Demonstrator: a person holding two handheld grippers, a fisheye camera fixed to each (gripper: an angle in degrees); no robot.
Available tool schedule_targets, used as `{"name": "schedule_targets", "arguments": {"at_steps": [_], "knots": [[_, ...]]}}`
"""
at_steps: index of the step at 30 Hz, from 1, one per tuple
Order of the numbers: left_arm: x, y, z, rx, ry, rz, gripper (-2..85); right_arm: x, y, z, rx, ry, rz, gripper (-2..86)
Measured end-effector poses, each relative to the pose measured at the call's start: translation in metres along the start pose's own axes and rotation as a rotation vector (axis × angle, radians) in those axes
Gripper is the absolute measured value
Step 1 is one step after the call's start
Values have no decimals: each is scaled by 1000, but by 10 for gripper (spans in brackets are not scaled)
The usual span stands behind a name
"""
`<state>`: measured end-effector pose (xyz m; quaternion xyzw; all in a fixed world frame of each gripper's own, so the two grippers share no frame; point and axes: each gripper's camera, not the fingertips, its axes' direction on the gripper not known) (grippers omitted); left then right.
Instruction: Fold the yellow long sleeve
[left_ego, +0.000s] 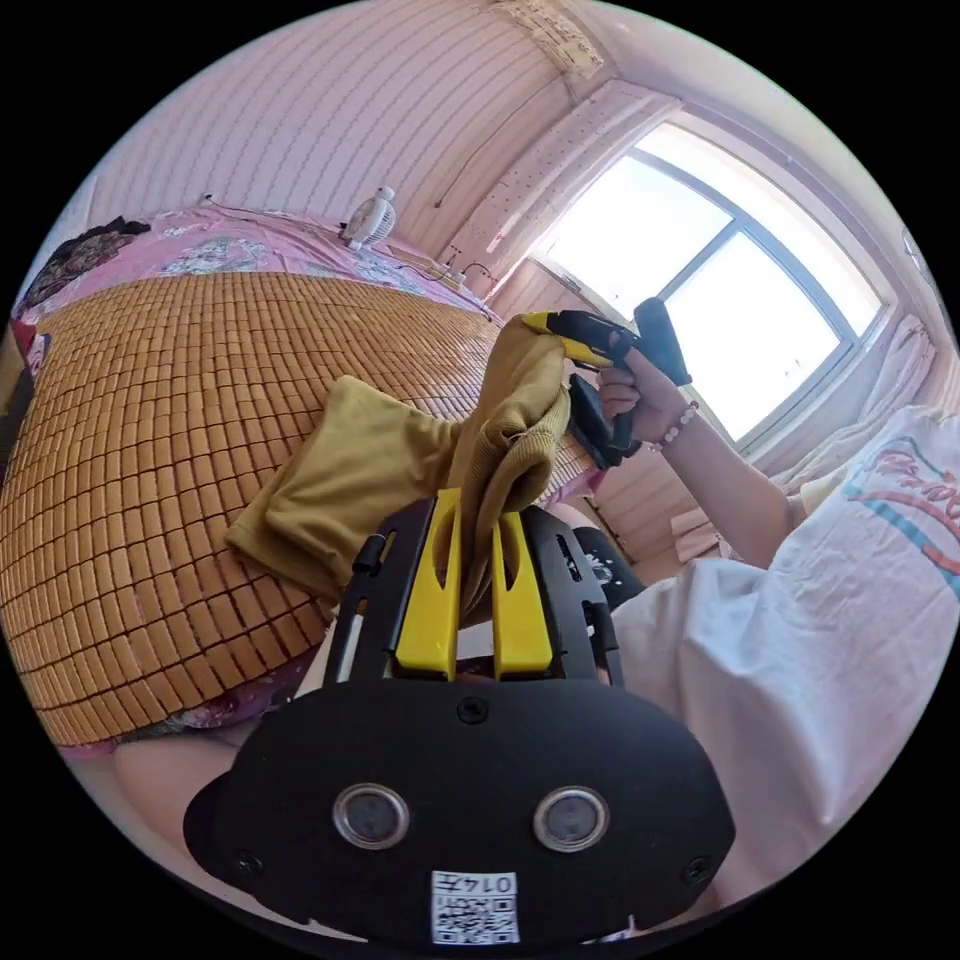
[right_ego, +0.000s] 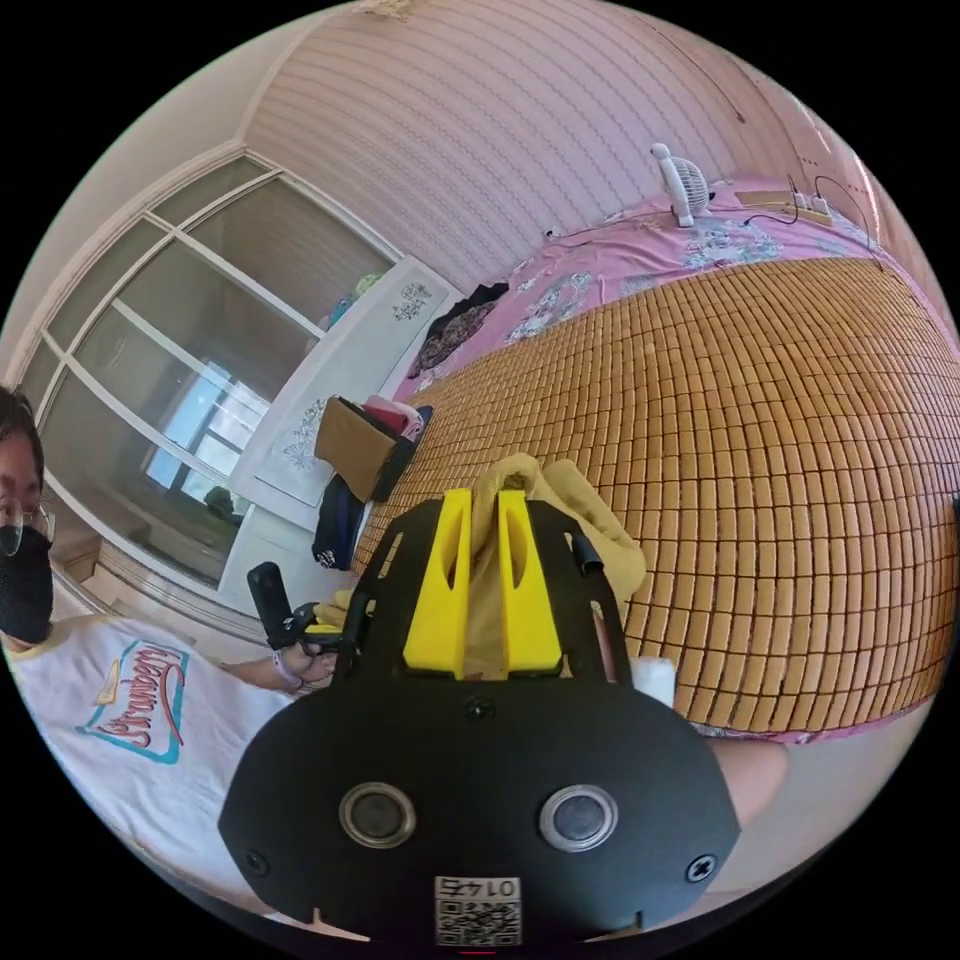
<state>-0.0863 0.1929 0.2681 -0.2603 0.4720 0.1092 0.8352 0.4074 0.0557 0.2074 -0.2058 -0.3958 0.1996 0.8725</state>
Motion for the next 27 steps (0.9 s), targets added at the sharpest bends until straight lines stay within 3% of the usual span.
{"name": "schedule_targets", "arguments": {"at_steps": [4, 7, 13, 18, 23, 27], "knots": [[-67, 1, 13, -39, -171, -283, 76, -8, -51, 104, -203, 126, 11, 97], [-104, 5, 32, -98, -124, -455, 79, -33, -60, 130, -236, 252, -101, 96], [-103, -7, 37, -112, -124, -436, 68, -52, -61, 165, -318, 542, -273, 85], [-106, -5, 45, -138, -170, -472, 65, -26, -53, 210, -486, 662, -277, 84], [-99, 0, 40, -76, -147, -502, 70, -3, -59, 214, -503, 559, -143, 84], [-96, 2, 25, -65, -170, -501, 83, -16, -73, 183, -374, 388, -235, 95]]}}
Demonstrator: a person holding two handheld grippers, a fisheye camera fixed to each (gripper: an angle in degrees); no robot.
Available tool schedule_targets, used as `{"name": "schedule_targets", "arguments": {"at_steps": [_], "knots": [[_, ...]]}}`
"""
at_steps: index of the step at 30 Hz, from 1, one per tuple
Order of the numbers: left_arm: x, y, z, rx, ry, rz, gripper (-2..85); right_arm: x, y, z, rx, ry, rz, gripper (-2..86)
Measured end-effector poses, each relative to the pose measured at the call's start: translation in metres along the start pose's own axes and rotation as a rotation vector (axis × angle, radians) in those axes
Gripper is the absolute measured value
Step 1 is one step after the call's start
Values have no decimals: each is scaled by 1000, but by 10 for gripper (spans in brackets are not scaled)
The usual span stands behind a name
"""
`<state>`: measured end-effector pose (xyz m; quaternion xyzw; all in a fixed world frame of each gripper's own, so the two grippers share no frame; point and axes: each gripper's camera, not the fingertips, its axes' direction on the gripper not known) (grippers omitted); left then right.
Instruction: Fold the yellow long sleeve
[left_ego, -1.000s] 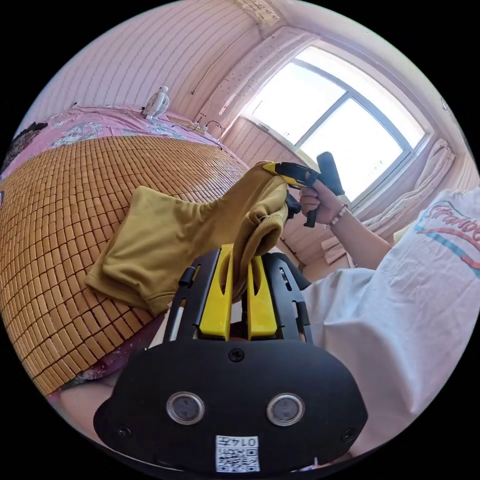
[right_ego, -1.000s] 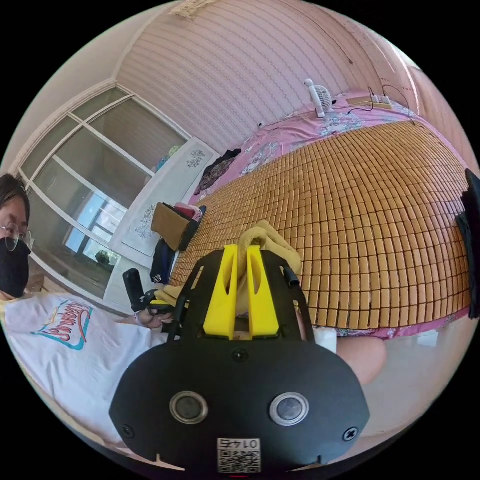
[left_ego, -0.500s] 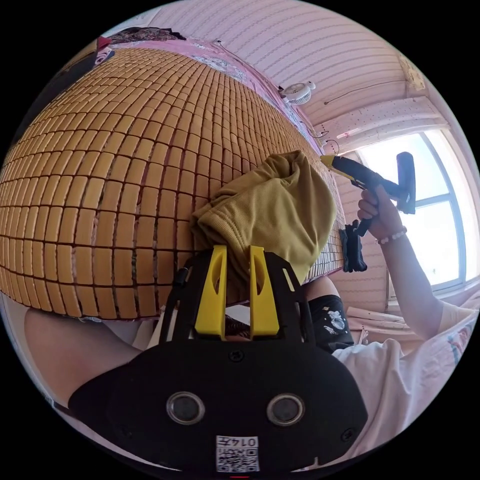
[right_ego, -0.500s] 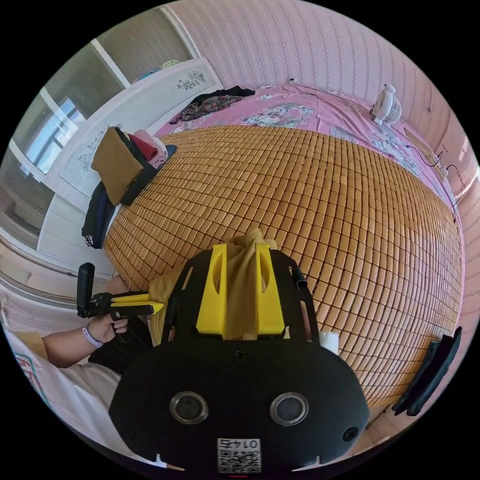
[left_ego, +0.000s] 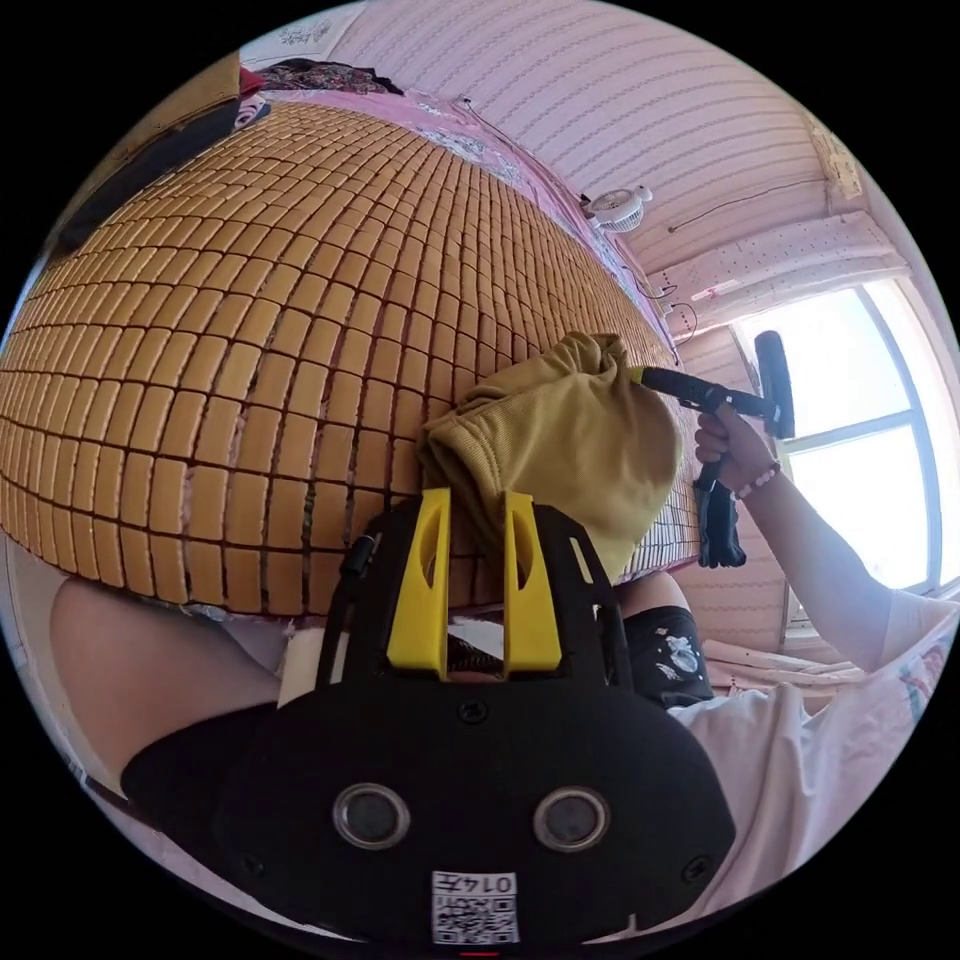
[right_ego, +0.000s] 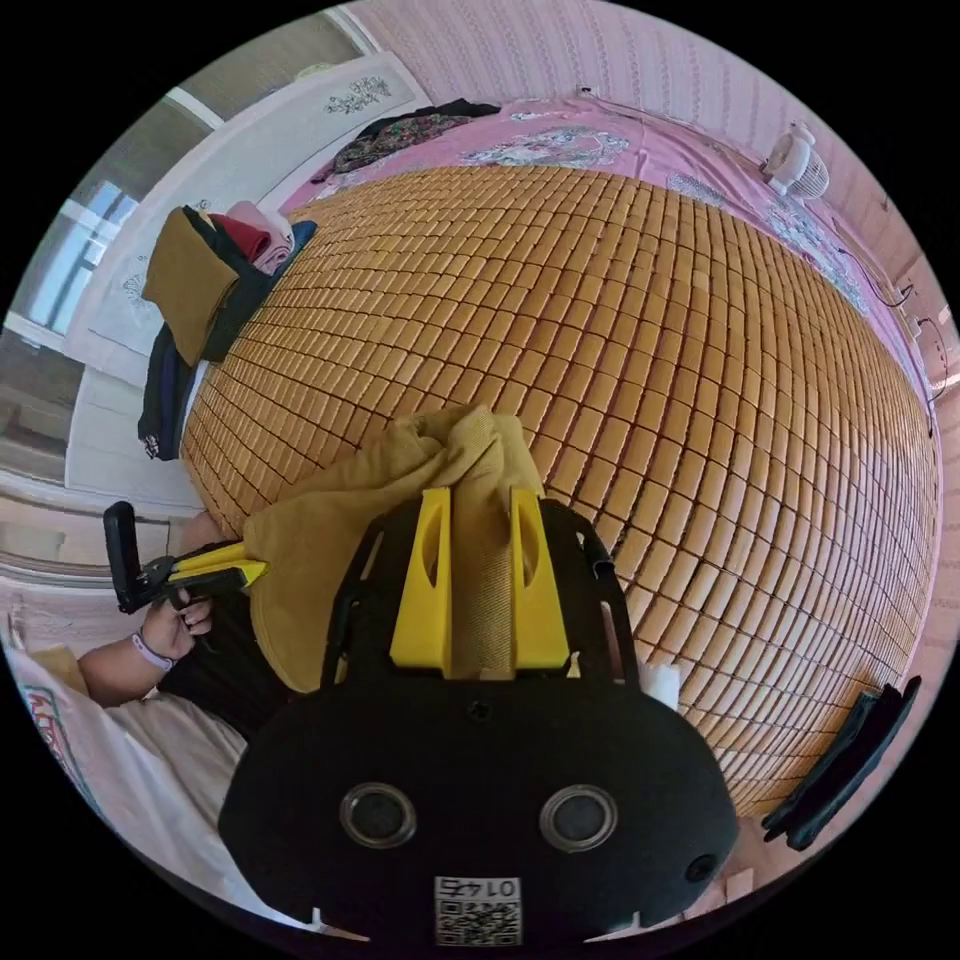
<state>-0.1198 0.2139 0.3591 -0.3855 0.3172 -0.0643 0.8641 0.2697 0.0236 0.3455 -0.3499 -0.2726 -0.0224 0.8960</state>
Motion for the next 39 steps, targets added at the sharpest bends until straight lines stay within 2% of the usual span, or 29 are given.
{"name": "schedule_targets", "arguments": {"at_steps": [3, 7, 8, 10, 15, 17, 21, 27, 31, 39], "knots": [[-2, 1, -11, 40, -5, -7, 95, 6, -9, -3, 17, -24, -35, 140], [8, -5, -11, 92, -5, 23, 124, 18, -26, 41, -179, 44, -39, 174], [12, -7, -5, 84, -27, 34, 134, 20, -27, 48, -209, 32, -38, 170], [17, -11, 9, 36, -62, 41, 139, 29, -29, 59, -255, -145, -27, 140], [27, -4, 26, -33, -60, 65, 118, 44, -9, 56, -247, -245, -36, 87], [33, 4, 21, -35, -24, 95, 76, 47, 8, 44, -182, -268, -84, 72], [61, 24, 2, 1, -36, 243, 57, 60, 73, -4, 72, -396, -143, 62], [125, 58, -32, 48, -38, 490, 51, 79, 216, -64, 365, -480, -66, 57], [193, 72, -46, 35, -35, 731, 50, 96, 321, -89, 542, -509, 54, 56], [332, 55, -15, -62, 121, 1111, 50, 126, 477, -157, 859, -353, 235, 53]]}}
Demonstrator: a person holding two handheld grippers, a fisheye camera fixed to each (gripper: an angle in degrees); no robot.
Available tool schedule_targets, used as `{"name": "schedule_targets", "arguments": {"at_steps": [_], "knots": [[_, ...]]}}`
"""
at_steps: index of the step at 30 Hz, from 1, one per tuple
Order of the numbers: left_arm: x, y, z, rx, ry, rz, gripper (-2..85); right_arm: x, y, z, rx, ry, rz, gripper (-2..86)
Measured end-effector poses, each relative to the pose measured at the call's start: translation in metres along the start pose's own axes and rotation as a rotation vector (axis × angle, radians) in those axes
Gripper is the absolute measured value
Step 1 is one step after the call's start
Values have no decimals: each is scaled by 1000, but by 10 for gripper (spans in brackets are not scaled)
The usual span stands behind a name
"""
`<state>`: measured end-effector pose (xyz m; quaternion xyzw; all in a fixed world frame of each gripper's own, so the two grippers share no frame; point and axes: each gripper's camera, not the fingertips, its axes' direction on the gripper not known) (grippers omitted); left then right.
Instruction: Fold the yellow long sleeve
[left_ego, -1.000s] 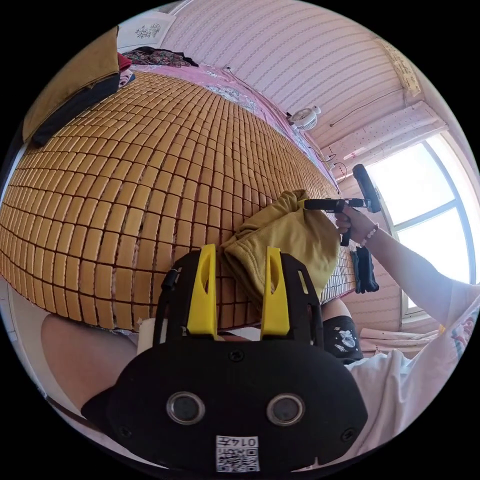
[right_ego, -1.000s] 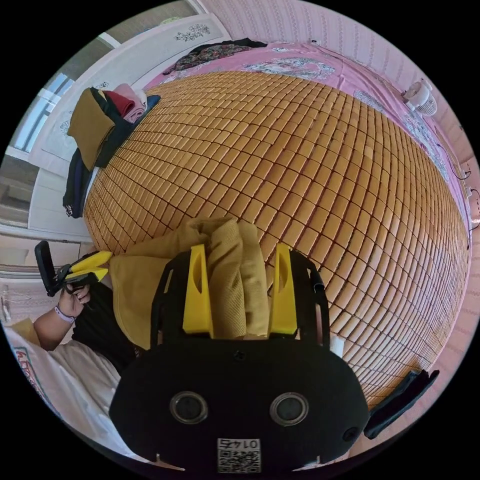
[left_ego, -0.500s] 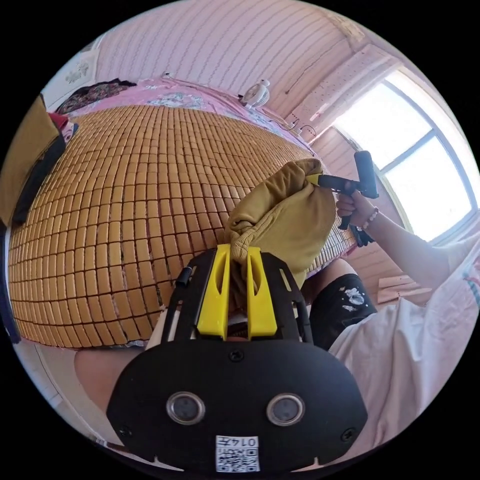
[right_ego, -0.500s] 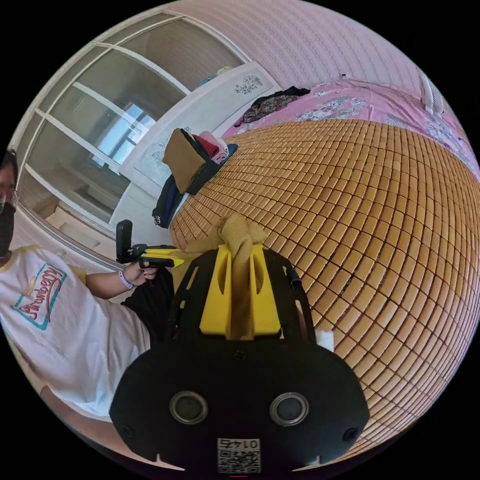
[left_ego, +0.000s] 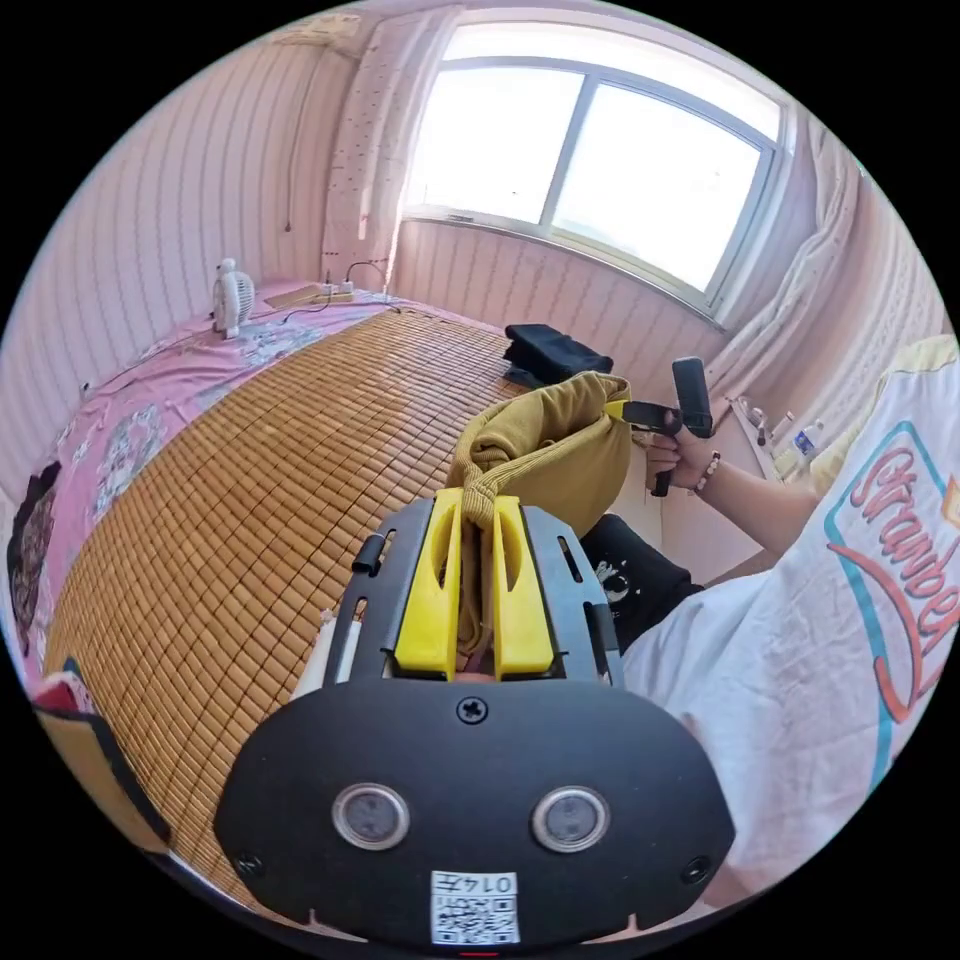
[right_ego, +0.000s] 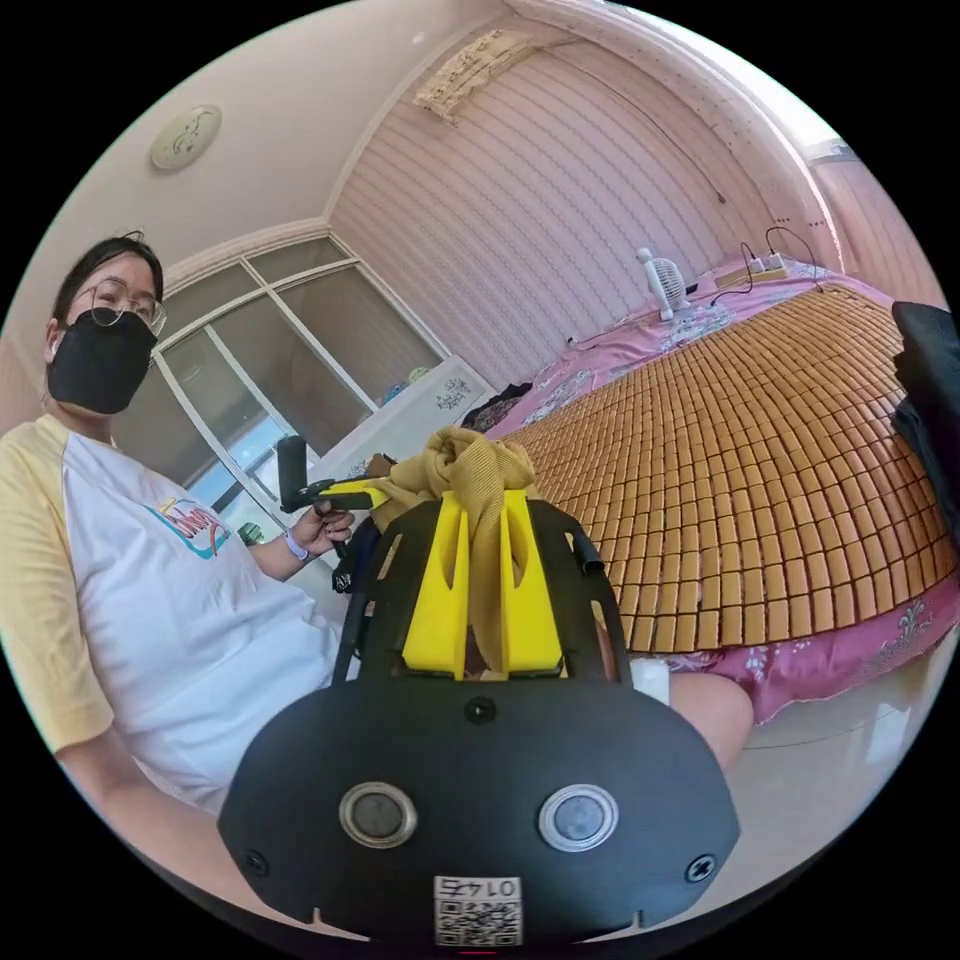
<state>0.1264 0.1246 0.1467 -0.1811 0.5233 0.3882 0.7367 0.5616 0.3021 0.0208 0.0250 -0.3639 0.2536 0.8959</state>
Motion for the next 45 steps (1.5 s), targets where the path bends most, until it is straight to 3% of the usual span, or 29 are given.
{"name": "schedule_targets", "arguments": {"at_steps": [5, 13, 15, 17, 19, 22, 26, 30, 35, 38, 45], "knots": [[30, -127, 53, -27, 178, 257, 50, 8, 13, -93, 170, 121, 23, 53], [96, -337, 147, -99, 352, 512, 49, 62, 0, -216, 522, 330, 351, 54], [93, -396, 178, -99, 364, 434, 61, 87, -14, -228, 618, 363, 505, 57], [66, -452, 225, -163, 274, 170, 93, 116, -26, -233, 686, 443, 628, 66], [39, -451, 229, -92, 279, -18, 102, 171, -29, -234, 697, 555, 840, 80], [1, -395, 218, 12, 392, -98, 86, 215, -8, -228, 671, 560, 1010, 82], [-21, -247, 174, -86, 180, 58, 65, 165, 14, -199, 593, 702, 661, 76], [-49, -92, 108, -149, 146, -121, 54, 86, 96, -126, 317, 766, 421, 70], [-51, 69, -33, 95, -138, -410, 24, 30, 164, -49, 49, 695, 504, 66], [-43, 135, -92, 271, -250, -532, 8, 9, 131, 10, -120, 569, 315, 67], [-28, 283, -187, 587, -385, -744, 1, -87, 10, 211, -497, 279, -351, 87]]}}
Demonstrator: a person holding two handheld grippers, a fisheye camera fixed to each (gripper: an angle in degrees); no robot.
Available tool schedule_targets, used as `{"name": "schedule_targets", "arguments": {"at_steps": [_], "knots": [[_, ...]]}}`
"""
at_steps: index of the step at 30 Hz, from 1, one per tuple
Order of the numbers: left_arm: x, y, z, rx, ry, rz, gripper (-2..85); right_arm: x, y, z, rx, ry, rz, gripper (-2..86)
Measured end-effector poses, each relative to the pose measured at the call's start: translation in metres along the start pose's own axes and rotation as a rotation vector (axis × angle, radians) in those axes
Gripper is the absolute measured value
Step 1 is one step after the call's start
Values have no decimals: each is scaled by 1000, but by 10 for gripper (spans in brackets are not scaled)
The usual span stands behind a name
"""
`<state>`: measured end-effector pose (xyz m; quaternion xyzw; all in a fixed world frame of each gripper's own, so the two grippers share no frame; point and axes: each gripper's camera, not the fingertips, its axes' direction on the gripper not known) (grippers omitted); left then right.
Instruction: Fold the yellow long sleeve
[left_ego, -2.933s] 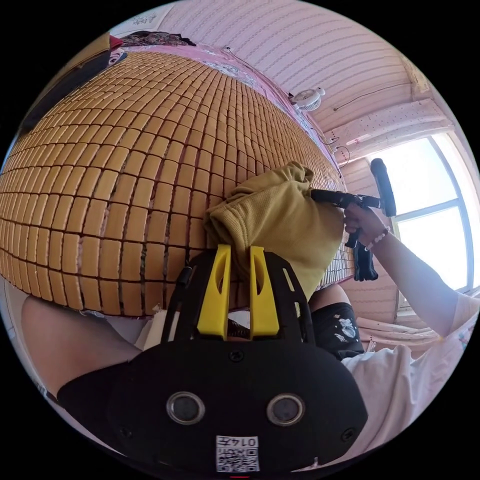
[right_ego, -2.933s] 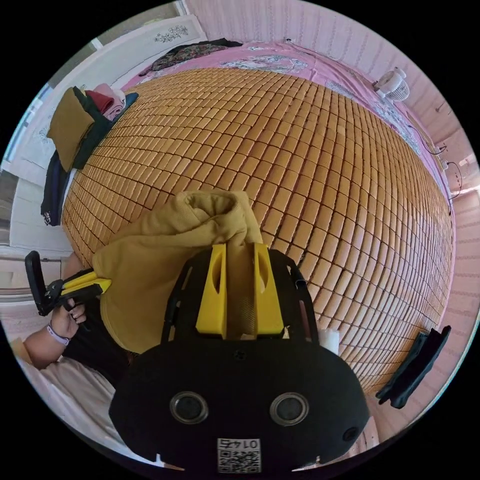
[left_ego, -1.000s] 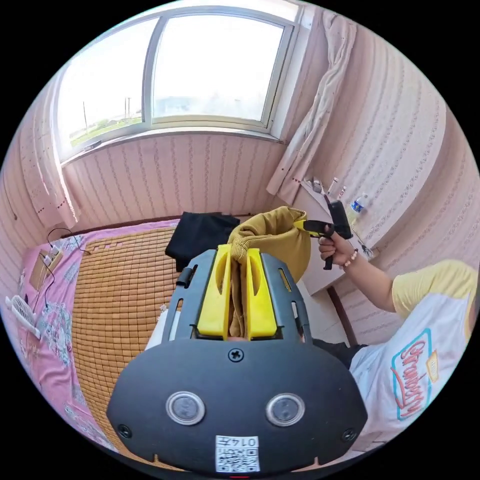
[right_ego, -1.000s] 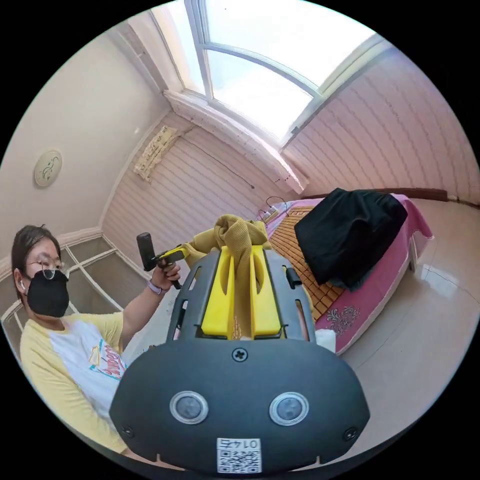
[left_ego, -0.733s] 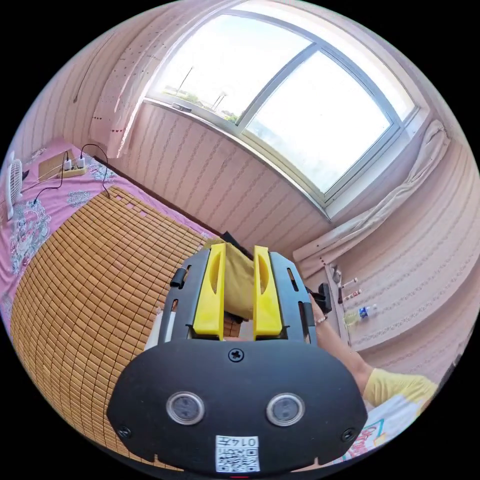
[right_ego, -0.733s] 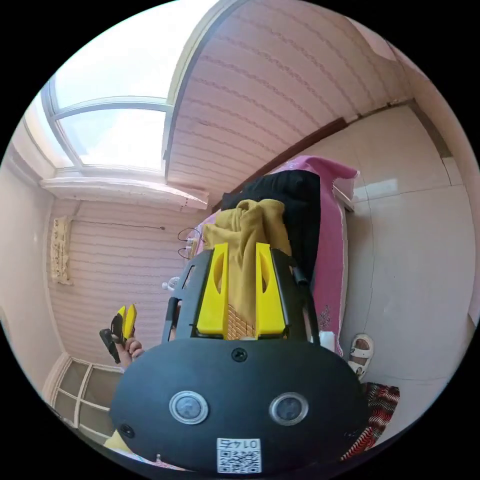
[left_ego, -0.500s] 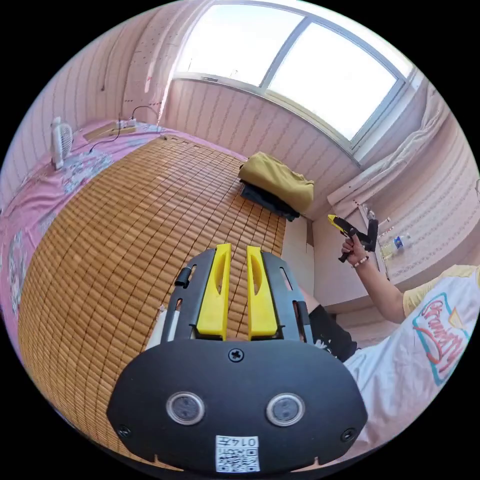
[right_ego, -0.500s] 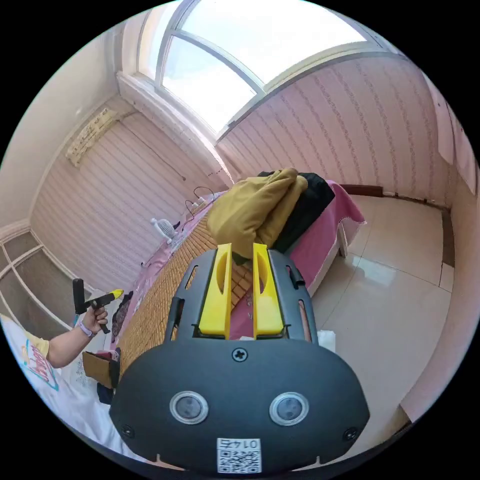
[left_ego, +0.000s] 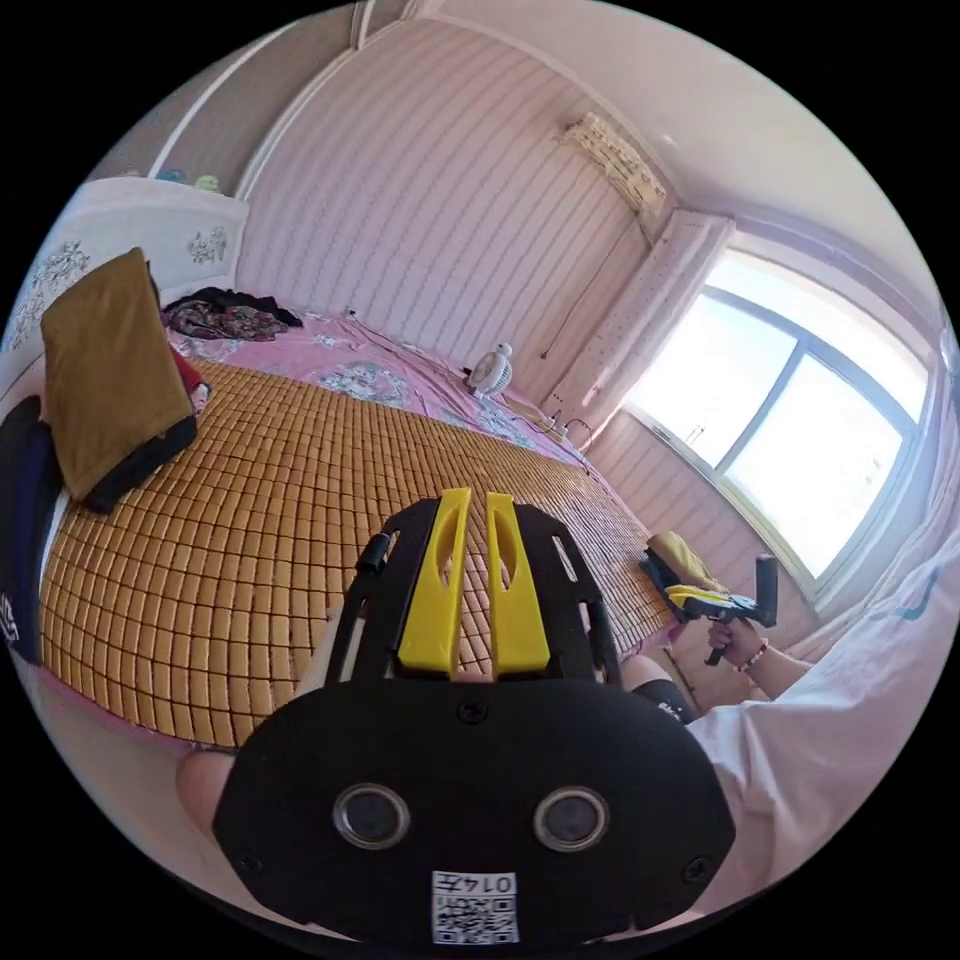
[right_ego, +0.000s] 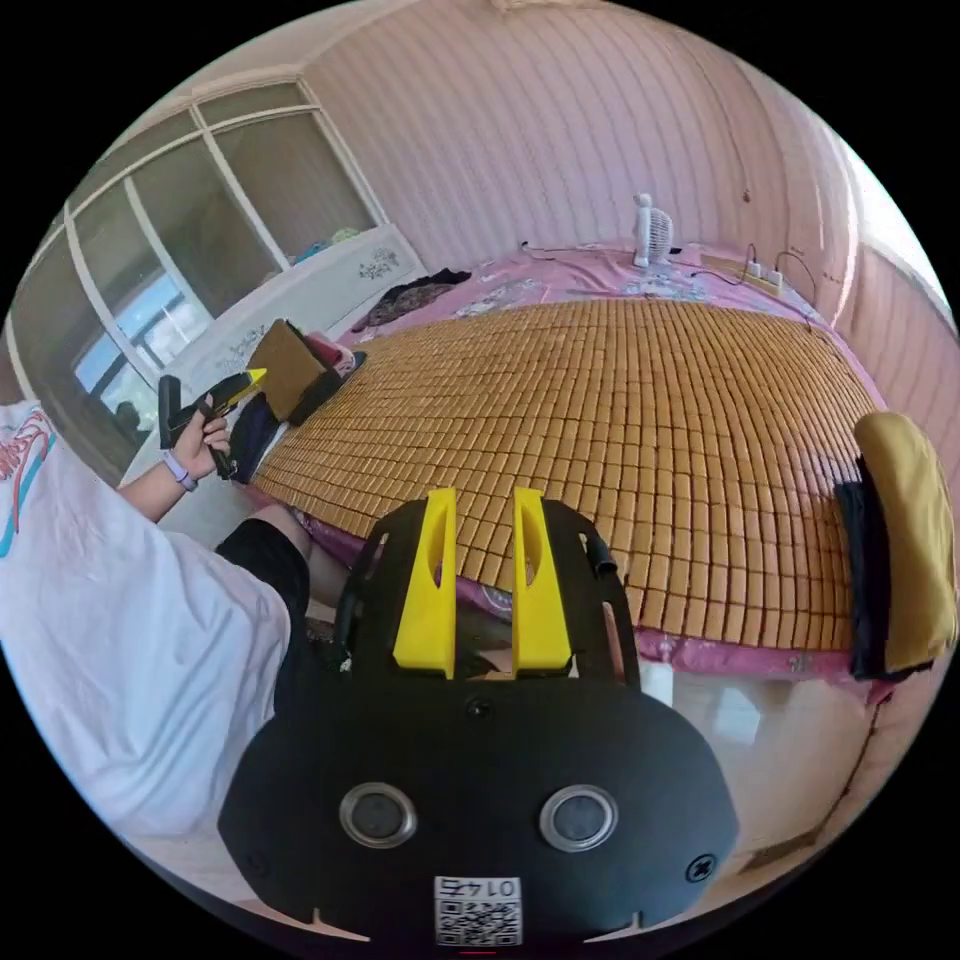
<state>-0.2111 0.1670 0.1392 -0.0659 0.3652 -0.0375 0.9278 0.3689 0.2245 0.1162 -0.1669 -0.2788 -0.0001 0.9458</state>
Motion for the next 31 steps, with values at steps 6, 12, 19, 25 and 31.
{"name": "schedule_targets", "arguments": {"at_steps": [6, 12, 19, 25, 31], "knots": [[-94, 61, -114, 176, -198, -200, -7, -138, -145, 113, -133, -242, -399, 96], [-169, 101, -202, 381, -491, -376, 39, -302, -241, 223, -300, -487, -746, 91], [-281, 64, -240, 394, -739, -521, 79, -442, -306, 333, -395, -521, -876, 95], [-379, 34, -240, 244, -697, -729, 84, -505, -327, 406, -442, -562, -804, 121], [-370, 24, -263, 295, -439, -560, 0, -521, -347, 435, -448, -573, -700, 135]]}}
